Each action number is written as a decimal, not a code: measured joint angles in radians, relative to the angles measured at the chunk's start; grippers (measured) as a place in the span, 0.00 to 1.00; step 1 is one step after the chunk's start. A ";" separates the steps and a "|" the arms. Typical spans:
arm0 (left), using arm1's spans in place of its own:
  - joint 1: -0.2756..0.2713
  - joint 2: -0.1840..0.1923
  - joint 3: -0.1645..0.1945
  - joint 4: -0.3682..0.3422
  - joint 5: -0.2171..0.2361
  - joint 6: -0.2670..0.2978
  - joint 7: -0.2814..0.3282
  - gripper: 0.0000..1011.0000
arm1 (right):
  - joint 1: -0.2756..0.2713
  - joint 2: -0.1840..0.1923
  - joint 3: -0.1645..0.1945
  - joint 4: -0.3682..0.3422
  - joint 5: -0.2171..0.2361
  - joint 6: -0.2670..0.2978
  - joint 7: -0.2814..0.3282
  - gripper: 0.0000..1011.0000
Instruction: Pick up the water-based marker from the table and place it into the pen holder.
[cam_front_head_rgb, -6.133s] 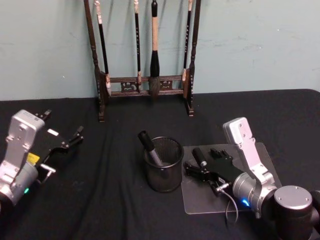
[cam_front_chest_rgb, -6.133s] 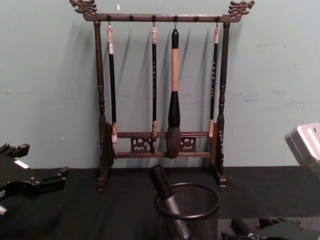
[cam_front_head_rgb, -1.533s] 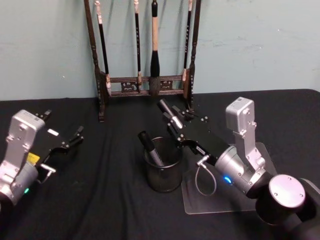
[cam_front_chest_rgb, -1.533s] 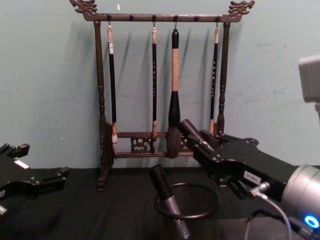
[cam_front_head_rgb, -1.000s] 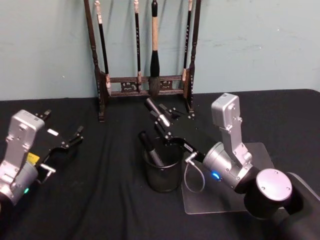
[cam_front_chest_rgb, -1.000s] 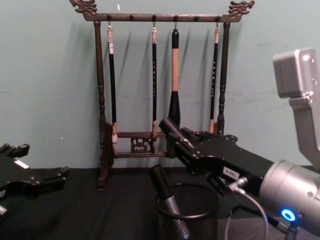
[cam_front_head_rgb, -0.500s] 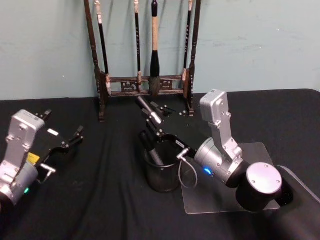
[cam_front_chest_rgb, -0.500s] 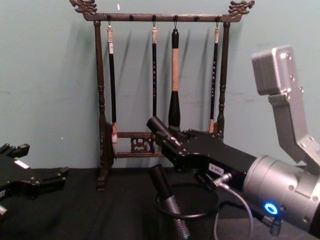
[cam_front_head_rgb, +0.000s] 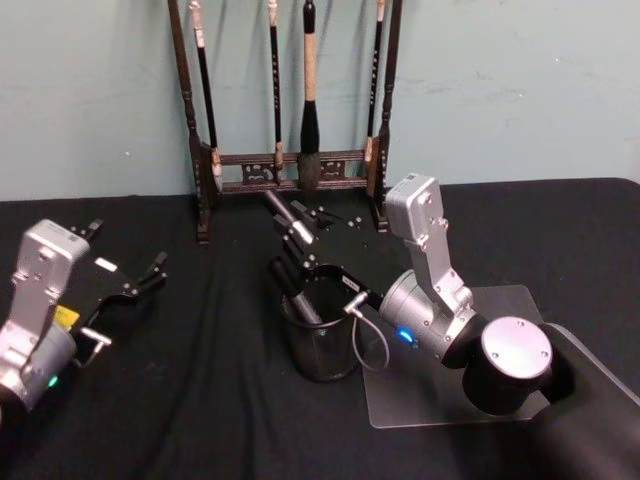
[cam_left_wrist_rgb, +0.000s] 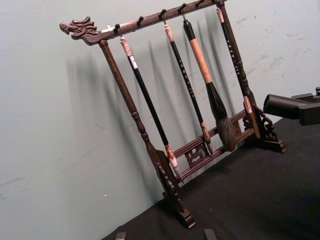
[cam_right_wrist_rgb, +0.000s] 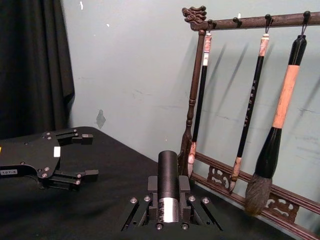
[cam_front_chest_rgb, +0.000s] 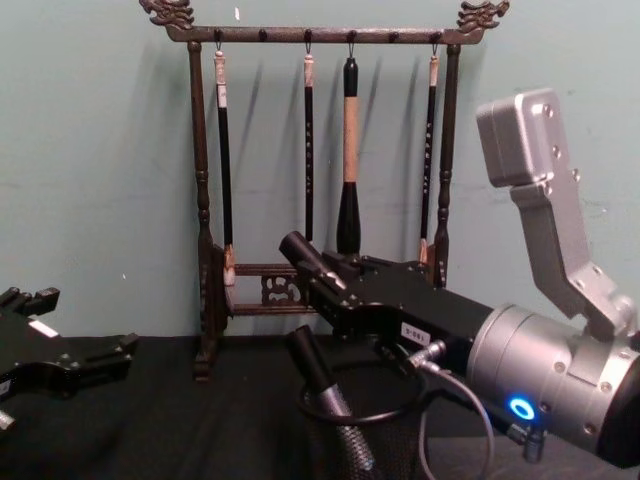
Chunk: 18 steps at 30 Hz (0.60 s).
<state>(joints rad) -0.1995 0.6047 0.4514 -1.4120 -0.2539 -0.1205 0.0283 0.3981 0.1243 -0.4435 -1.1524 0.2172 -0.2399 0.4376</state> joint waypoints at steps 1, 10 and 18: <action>0.000 0.000 0.000 0.000 0.000 0.000 0.000 1.00 | 0.000 0.000 0.000 0.000 0.000 0.000 0.000 0.24; 0.000 0.000 0.000 0.000 0.000 0.000 0.000 1.00 | 0.000 0.001 0.001 0.000 0.000 0.000 0.000 0.24; 0.000 0.000 0.000 0.000 0.000 0.000 0.000 1.00 | 0.000 0.001 0.002 0.000 0.000 0.000 0.000 0.24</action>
<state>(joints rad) -0.1995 0.6047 0.4514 -1.4120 -0.2539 -0.1205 0.0283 0.3976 0.1253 -0.4414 -1.1527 0.2173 -0.2398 0.4375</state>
